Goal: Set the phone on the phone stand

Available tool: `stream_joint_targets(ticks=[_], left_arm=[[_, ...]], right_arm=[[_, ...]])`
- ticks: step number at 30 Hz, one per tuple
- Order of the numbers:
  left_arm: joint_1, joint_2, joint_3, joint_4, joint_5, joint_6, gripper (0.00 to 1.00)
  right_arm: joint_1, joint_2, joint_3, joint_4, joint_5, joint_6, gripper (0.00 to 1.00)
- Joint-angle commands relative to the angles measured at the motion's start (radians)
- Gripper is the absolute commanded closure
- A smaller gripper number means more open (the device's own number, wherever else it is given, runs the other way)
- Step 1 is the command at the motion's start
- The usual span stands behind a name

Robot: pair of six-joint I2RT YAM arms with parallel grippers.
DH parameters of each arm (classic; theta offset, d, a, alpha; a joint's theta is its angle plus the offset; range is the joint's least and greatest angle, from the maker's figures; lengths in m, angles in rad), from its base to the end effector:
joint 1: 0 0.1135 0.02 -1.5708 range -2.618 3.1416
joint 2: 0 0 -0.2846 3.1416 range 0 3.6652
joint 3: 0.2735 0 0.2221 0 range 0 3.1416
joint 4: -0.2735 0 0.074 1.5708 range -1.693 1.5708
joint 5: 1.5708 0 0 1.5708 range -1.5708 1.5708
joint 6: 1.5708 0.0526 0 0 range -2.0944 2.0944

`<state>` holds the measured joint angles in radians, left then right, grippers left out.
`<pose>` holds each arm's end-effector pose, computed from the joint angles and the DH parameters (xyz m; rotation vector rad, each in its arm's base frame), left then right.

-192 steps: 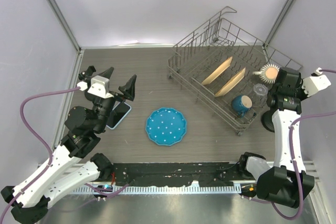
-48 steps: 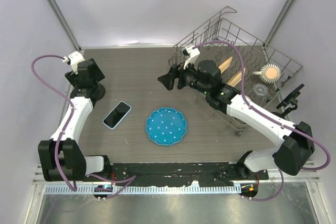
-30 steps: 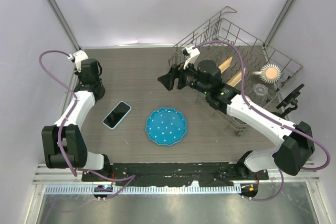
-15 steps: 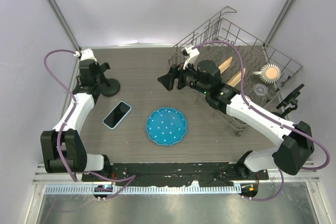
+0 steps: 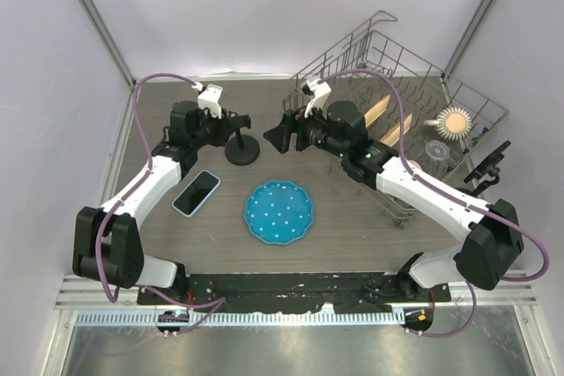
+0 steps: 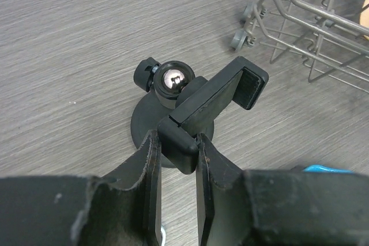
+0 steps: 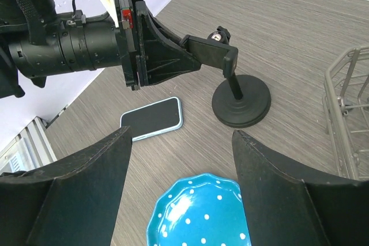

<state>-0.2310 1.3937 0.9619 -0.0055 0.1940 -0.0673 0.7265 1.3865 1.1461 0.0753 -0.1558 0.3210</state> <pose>0.2926 -0.0792 0.3054 0.2893 1.9994 -0.3847 0.2294 0.2147 0.3799 -0.4836 1.7558 0.8928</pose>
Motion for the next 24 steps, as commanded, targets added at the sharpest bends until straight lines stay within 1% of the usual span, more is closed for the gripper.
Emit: stream_joint_targets(ticks=[1,3,6,8,13,16,19,20,21,23,24], left_arm=[[0.002,0.021,-0.035,0.070,0.133,0.020,1.00],[-0.007,0.021,-0.060,0.091,0.133,0.020,1.00],[-0.034,0.025,-0.087,0.124,0.134,0.009,1.00],[-0.069,0.036,-0.112,0.156,0.133,0.000,1.00],[-0.140,0.070,-0.138,0.167,0.067,0.017,1.00],[-0.142,0.077,-0.127,0.145,0.051,0.021,1.00],[-0.143,0.053,-0.124,0.142,0.048,0.020,1.00],[-0.143,0.047,-0.121,0.139,0.042,0.020,0.95],[-0.143,0.032,-0.118,0.122,0.032,0.017,0.76],[-0.145,0.015,-0.097,0.098,-0.004,0.014,0.54],[-0.143,-0.013,-0.088,0.072,-0.013,0.011,0.41]], right_arm=[[0.010,0.000,0.033,0.034,-0.001,-0.002,0.25],[0.011,0.016,0.038,0.026,0.013,0.006,0.25],[0.016,0.040,0.069,-0.006,0.054,0.021,0.30],[0.014,0.048,0.075,-0.008,0.073,0.035,0.30],[0.016,0.048,0.072,-0.003,0.073,0.043,0.31],[0.016,0.045,0.069,-0.011,0.079,0.035,0.31],[0.016,0.042,0.067,-0.019,0.085,0.026,0.31],[0.017,0.040,0.067,-0.020,0.087,0.024,0.31],[0.017,0.040,0.064,-0.020,0.087,0.021,0.30],[0.016,0.040,0.064,-0.022,0.087,0.020,0.30],[0.017,0.042,0.063,-0.023,0.088,0.018,0.30]])
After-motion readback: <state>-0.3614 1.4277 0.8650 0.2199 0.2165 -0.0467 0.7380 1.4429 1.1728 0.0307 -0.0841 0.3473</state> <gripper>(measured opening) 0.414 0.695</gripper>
